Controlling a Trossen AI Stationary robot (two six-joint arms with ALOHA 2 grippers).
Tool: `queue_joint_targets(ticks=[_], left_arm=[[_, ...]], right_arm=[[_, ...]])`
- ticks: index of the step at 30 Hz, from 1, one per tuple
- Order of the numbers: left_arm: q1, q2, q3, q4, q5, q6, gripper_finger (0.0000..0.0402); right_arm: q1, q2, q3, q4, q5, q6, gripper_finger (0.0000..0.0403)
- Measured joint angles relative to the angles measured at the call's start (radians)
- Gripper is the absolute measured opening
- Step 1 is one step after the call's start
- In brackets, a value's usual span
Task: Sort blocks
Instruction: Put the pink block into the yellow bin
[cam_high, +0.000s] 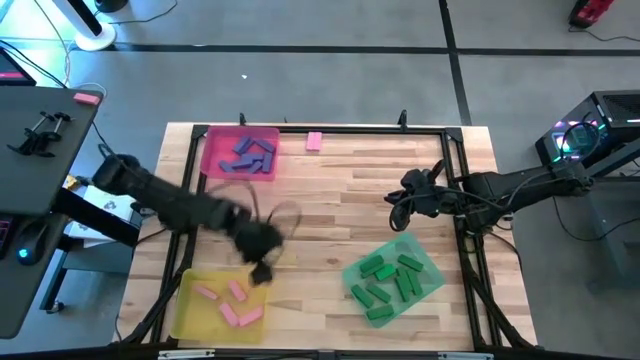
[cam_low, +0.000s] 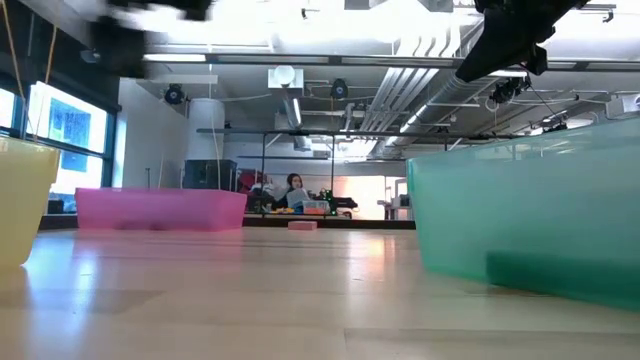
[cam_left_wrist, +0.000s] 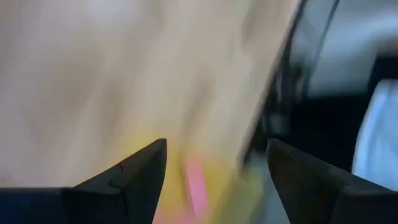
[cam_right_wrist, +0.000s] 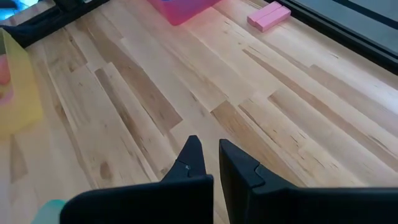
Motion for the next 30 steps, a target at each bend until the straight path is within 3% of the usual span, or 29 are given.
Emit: queue_joint_targets(ticks=[5,7,12,15,18,20,25,30], left_arm=[[0.313,0.052,0.092,0.112,-0.237,0.233,0.0257],[0.452,0.114,0.131,0.141,-0.289,0.277,0.0256],[0.765,0.357,0.259,0.154,-0.32,0.386,0.0256],[0.892,0.494,0.357,0.154,-0.265,0.427,0.0255],[0.958,0.602,0.472,0.139,-0.206,0.514,0.0233],[0.974,0.662,0.55,0.099,-0.197,0.57,0.0193],[0.985,0.791,0.726,-0.005,-0.193,0.707,0.0027],[0.983,0.892,0.826,-0.099,-0.232,0.746,0.0004]], right_arm=[[0.0,0.0,0.0,0.0,0.005,-0.003,0.0],[0.0,0.0,0.0,0.001,0.012,0.025,0.0],[0.0,0.0,0.0,0.004,0.082,0.124,0.0],[0.0,0.0,0.0,0.003,0.128,0.215,0.0],[-0.001,0.0,0.0,0.003,0.175,0.304,0.0],[-0.002,0.0,0.0,0.002,0.206,0.361,0.0],[-0.022,0.0,0.0,0.001,0.23,0.421,0.0],[-0.068,0.0,0.0,0.001,0.213,0.412,0.0]])
